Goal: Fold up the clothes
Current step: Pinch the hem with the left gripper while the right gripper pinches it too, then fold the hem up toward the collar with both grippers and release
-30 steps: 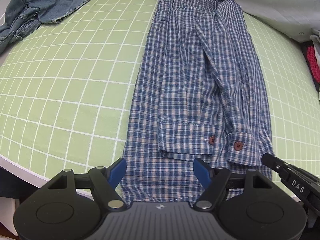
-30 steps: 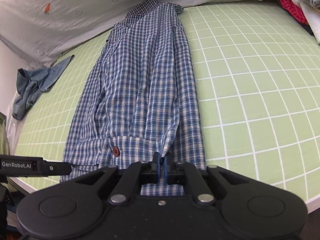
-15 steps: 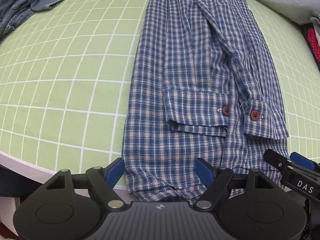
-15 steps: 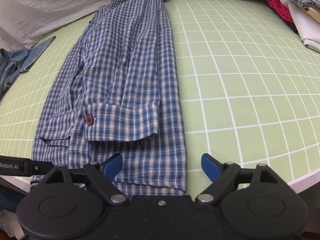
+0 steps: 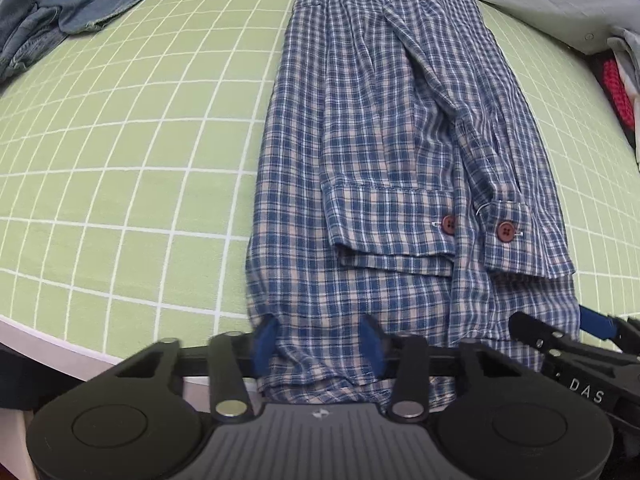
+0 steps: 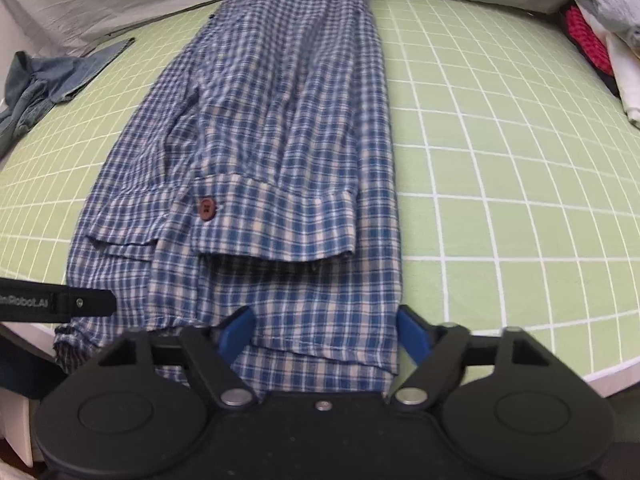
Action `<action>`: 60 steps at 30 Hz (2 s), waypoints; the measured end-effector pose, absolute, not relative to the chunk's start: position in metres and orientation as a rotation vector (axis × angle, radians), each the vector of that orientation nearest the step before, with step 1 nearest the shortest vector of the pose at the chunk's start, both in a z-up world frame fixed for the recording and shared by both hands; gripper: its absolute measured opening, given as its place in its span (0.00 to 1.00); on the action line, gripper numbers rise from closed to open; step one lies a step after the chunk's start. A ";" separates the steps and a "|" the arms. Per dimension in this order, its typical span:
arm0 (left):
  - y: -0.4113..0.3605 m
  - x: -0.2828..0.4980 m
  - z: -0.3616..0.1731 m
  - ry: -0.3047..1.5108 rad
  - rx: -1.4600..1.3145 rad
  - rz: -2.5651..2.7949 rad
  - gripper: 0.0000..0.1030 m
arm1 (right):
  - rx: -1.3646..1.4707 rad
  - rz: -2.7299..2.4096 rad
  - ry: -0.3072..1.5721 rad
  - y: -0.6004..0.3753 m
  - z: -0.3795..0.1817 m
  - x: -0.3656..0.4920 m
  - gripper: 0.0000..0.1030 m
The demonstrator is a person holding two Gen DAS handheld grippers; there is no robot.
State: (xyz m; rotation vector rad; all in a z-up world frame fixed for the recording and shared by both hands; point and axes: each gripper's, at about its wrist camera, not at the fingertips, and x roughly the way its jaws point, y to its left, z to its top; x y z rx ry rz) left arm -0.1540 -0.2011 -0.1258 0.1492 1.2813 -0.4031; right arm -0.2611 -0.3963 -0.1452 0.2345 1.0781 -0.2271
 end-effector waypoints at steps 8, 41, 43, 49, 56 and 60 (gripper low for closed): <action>-0.211 -0.139 -0.069 1.176 -0.056 -0.584 0.01 | 0.316 -0.169 0.991 -0.412 -0.106 -0.255 0.06; -0.266 0.047 -0.032 1.035 -0.265 -0.510 0.02 | 0.457 -0.212 0.729 -0.517 -0.071 -0.085 0.06; -0.275 0.068 -0.048 1.082 -0.269 -0.491 0.02 | 0.483 -0.217 0.775 -0.525 -0.089 -0.067 0.06; -0.293 0.110 -0.089 1.189 -0.236 -0.439 0.02 | 0.527 -0.220 0.908 -0.536 -0.130 -0.021 0.07; -0.295 0.114 -0.092 1.203 -0.225 -0.405 0.06 | 0.521 -0.217 0.924 -0.536 -0.128 -0.014 0.11; -0.285 0.099 -0.063 1.130 -0.229 -0.399 0.25 | 0.495 -0.242 0.836 -0.534 -0.103 -0.035 0.37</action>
